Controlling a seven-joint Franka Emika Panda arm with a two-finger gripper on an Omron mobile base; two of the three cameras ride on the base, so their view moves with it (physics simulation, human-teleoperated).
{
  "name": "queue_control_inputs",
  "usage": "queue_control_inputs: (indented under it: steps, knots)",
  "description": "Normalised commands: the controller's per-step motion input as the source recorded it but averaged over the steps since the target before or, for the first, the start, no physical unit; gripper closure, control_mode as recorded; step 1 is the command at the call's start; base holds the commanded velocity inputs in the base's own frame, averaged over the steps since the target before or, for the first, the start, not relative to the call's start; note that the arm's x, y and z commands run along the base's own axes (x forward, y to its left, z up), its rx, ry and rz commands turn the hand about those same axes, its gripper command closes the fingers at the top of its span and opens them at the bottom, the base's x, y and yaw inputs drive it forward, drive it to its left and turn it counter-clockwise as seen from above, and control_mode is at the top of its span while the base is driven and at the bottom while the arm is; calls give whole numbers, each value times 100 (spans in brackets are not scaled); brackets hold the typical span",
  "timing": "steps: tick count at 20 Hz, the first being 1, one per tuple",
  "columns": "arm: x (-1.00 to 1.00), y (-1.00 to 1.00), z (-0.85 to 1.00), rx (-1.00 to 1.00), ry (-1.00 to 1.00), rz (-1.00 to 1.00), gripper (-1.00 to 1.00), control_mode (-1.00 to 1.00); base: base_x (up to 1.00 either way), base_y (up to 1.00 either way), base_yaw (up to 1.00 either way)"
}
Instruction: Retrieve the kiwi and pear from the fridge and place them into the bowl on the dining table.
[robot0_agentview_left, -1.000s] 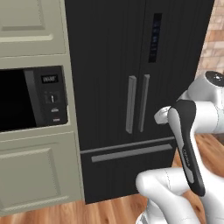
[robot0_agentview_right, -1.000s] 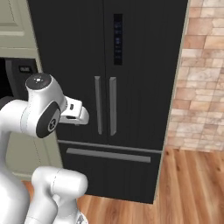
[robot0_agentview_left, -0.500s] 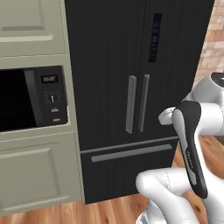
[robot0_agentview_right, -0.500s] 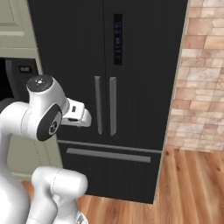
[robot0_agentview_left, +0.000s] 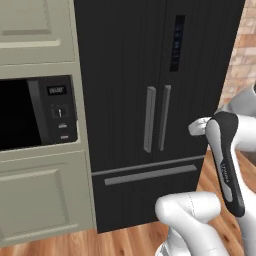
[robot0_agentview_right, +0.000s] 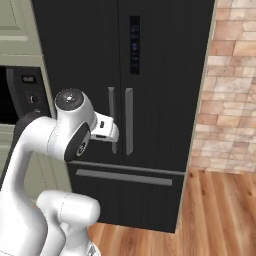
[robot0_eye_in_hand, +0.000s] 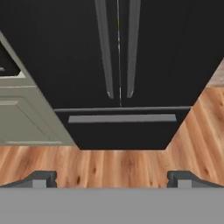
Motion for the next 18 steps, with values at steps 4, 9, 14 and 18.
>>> queue_control_inputs:
  steps: [4, 9, 14, 18]
  knots:
    - [82, 0, 0, 3, 0, 0, -100, -100, 0, 0, 0]
    - [74, 0, 0, 1, 0, 0, -100, -100, 0, 0, 0]
    - [50, -21, -2, 0, 0, 0, -100, -100, 0, 0, 0]
    - [60, -15, -11, 0, -1, 0, -100, -100, 0, 0, 0]
